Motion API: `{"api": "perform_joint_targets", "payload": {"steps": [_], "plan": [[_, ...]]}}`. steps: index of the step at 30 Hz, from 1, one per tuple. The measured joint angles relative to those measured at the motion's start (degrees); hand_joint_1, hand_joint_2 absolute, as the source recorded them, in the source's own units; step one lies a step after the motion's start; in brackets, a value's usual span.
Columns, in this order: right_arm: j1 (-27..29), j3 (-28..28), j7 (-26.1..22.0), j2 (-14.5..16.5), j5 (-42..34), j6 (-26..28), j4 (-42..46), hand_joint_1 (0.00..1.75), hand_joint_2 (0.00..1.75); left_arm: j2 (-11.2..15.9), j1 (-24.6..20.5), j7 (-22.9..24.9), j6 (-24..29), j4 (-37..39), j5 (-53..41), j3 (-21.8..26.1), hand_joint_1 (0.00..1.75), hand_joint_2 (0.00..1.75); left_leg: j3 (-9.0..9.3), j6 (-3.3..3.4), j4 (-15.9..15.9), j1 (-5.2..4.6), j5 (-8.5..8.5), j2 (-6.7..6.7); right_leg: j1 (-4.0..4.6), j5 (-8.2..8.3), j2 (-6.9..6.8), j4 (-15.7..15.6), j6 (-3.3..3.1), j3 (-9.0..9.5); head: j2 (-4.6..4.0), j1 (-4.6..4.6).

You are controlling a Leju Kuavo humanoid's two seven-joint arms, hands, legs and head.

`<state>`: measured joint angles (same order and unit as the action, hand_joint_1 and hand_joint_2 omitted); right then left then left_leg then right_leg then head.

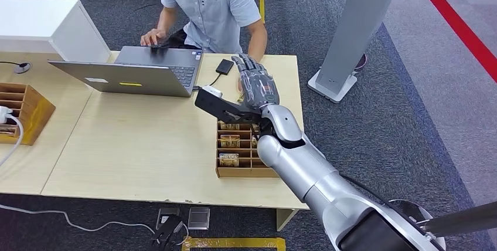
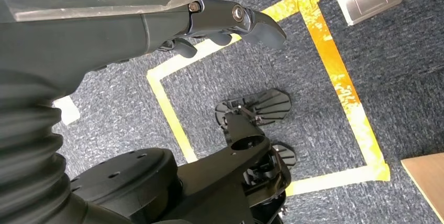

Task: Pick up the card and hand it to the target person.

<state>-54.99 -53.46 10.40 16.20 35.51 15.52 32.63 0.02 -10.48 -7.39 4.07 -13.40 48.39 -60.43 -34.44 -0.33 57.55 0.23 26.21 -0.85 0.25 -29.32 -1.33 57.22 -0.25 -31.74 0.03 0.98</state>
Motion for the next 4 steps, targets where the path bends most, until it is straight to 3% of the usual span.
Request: {"api": "perform_joint_targets", "payload": {"steps": [4], "plan": [[0.1, 0.4, -0.6, -0.8, -2.5, 1.9, 0.4, 0.0, 1.75, 0.0, 0.2, -0.2, 0.2, 0.0, 0.0, 0.0, 0.0, 1.75, 0.01, 0.0, 0.0, 0.0, 0.0, 0.0, 0.0, 0.0, 0.0, 0.0, 0.0, 0.0, -0.01, 0.0]]}}
